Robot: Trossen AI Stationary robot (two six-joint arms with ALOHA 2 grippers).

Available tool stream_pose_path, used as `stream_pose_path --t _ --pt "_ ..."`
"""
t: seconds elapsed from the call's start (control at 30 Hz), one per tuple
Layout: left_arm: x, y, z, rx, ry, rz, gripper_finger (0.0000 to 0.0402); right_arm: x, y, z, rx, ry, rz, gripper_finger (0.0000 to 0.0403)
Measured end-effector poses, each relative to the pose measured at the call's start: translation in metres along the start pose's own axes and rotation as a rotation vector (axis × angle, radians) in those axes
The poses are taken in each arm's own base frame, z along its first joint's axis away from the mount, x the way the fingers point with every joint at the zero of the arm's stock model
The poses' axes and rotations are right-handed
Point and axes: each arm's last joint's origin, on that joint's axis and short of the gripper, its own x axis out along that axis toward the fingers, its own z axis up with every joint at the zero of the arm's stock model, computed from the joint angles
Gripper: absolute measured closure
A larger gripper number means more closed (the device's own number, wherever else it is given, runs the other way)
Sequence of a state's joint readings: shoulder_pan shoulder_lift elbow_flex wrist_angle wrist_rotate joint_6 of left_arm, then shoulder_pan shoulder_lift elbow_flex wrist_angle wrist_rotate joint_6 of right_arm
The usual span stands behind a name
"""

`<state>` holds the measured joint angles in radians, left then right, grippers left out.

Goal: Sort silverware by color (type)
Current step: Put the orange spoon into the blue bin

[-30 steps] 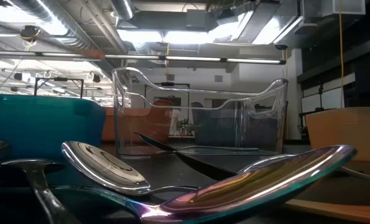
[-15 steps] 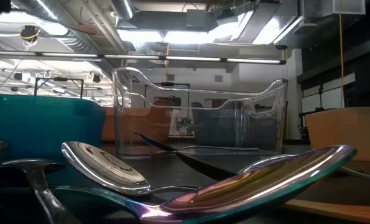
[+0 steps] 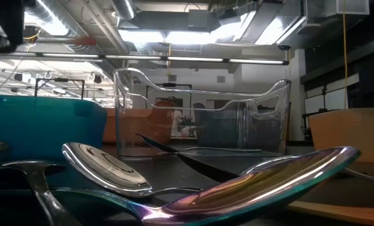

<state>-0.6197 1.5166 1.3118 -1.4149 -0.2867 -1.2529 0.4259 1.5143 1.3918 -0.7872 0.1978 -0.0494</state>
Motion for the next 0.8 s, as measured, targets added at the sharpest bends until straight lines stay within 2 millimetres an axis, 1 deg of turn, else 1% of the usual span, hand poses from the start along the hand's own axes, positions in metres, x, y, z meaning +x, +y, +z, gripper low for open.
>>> stream_pose_path --t 0.3,0.57,0.7,0.8 --pt "0.047 0.006 -0.018 0.064 0.057 0.095 0.0401 0.000 0.001 0.000 0.000 -0.001 0.025 0.0331" --pt "0.085 0.005 -0.029 0.151 0.038 0.053 0.0401 0.000 0.001 0.000 0.001 -0.002 0.025 0.0331" --pt "0.098 0.007 -0.033 0.155 0.032 0.037 0.0401 0.000 0.001 0.000 0.001 -0.002 0.025 0.0331" --pt "0.103 0.008 -0.036 0.155 0.032 0.040 0.0401 0.000 0.000 0.000 0.001 -0.002 0.025 0.0331"
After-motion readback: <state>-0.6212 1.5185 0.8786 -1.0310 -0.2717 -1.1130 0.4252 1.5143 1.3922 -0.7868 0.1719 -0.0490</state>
